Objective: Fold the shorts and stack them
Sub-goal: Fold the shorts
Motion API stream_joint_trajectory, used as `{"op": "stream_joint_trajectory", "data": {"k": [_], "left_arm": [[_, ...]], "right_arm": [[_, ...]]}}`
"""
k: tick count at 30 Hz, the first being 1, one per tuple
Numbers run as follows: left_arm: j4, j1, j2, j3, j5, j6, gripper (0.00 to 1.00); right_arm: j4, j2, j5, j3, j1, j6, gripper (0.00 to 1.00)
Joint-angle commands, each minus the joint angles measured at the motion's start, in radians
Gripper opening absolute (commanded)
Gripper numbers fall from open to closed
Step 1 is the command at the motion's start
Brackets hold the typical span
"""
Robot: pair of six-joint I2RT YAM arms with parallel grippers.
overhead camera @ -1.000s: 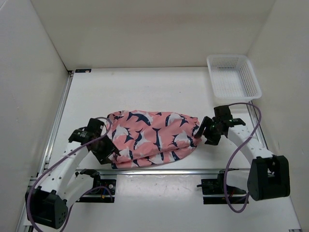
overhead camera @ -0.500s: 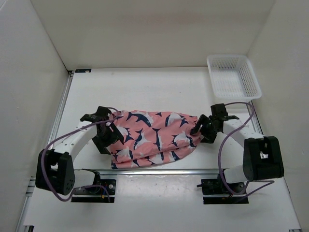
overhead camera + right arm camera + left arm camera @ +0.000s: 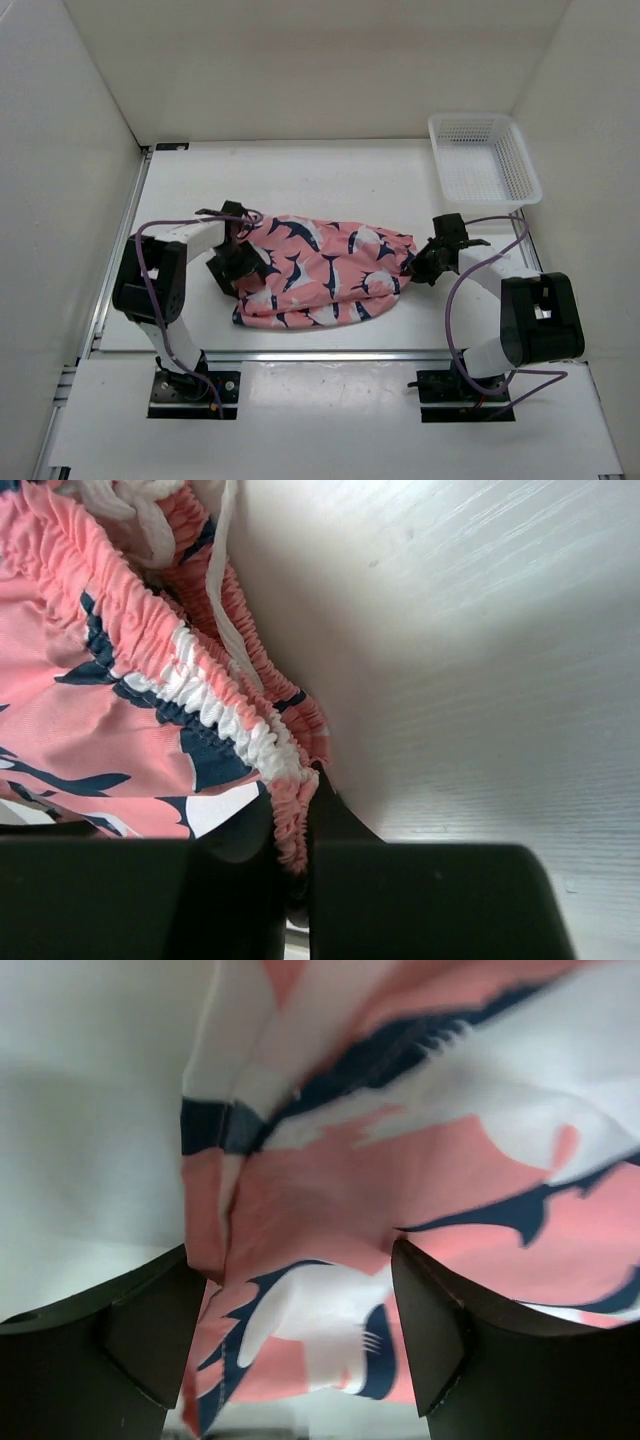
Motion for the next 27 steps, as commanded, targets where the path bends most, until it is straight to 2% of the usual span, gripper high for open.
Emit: {"op": "stream_joint_trajectory", "data": {"k": [1,3,6,7,9,11,14,18,21,24,25,27], "left_arm": [[0.071,0.004,0.052,0.157,-0.066,0.040,0.84],[0.052,0.016,0.092,0.260,-0.066,0.071,0.82],[-0.011,0.027,0.092,0.358,-0.098,0.104,0.82],[-0.029,0.027,0.092,0.372,-0.098,0.114,0.82],[-0.075,0.027,0.057,0.381,-0.111,0.125,0.86],[-0.087,0.027,0.023,0.351,-0.111,0.125,0.89],[-0.087,0.027,-0.043,0.274,-0.091,0.125,0.90],[-0.067,0.027,-0.090,0.188,-0.061,0.125,0.85],[-0.055,0.027,-0.100,0.125,-0.061,0.125,0.85],[-0.017,0.027,-0.100,0.093,-0.052,0.115,0.67],[-0.017,0.027,-0.088,0.093,-0.052,0.115,0.53],[-0.006,0.027,-0.072,0.105,-0.052,0.115,0.42]], "right_arm": [[0.074,-0.012,0.087,-0.015,0.002,0.183,0.00],[0.090,-0.012,0.107,-0.024,0.011,0.243,0.00],[0.067,0.013,0.144,0.029,0.011,0.225,0.00],[0.047,0.036,0.159,0.057,0.011,0.178,0.11],[0.013,0.058,0.179,0.130,0.022,0.124,0.25],[-0.018,0.067,0.188,0.158,0.034,0.073,0.38],[-0.053,0.058,0.212,0.183,0.052,0.044,0.48],[-0.114,0.014,0.243,0.194,0.072,0.010,0.53],[-0.149,-0.043,0.269,0.194,0.083,-0.015,0.54],[-0.159,-0.077,0.295,0.182,0.092,-0.025,0.54],[-0.159,-0.077,0.295,0.181,0.092,-0.025,0.54],[-0.159,-0.077,0.306,0.172,0.092,-0.035,0.48]]}}
